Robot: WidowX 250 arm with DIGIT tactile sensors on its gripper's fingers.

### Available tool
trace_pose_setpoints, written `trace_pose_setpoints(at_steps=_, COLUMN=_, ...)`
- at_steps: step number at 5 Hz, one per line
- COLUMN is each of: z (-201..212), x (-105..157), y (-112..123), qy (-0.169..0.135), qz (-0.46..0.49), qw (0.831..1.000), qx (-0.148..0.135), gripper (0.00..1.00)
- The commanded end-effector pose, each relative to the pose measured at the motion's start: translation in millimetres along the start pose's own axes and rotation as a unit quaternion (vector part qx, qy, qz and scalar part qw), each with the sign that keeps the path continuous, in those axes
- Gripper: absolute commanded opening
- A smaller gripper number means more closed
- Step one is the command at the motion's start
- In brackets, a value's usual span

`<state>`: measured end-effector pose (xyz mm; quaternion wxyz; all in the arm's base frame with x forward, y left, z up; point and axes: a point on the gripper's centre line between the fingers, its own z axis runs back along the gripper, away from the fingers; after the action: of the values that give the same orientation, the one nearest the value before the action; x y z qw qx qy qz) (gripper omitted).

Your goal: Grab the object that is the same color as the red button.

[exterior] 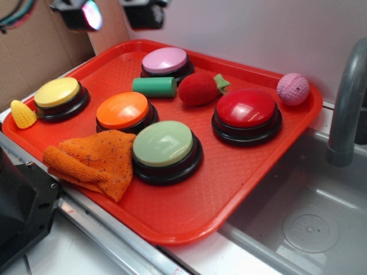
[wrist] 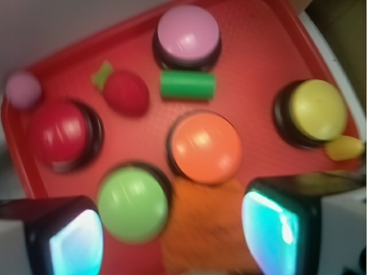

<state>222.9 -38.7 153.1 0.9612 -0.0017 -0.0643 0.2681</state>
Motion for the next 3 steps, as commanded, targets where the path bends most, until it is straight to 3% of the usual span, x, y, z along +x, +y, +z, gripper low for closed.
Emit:
trace_pose_setpoints(at_steps=1, z=-34, x=53, y=-16, qy=-0.019, qz=0.089, qw=0.996, qx=-0.017, gripper=1.00)
trace_pose_setpoints(at_steps=3, z=-78, x=72, y=-33, qy=-0.033, qz=0.142, qw=0.989, qx=-0.010, gripper=1.00)
